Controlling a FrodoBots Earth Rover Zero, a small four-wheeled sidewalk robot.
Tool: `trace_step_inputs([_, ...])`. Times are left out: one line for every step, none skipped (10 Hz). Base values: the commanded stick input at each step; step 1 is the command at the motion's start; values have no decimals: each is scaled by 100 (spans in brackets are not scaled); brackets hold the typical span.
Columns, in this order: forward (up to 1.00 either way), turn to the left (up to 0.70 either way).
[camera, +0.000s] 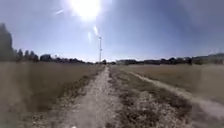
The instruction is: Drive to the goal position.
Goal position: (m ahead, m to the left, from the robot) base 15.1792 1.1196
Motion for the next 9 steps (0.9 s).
trace_step_inputs([85, 0])
trace_step_inputs([85, 0])
trace_step_inputs([85, 0])
trace_step_inputs([85, 0])
trace_step_inputs([85, 0])
trace_step_inputs([85, 0])
trace_step_inputs([85, 0])
trace_step_inputs([85, 0])
trace_step_inputs([85, 0])
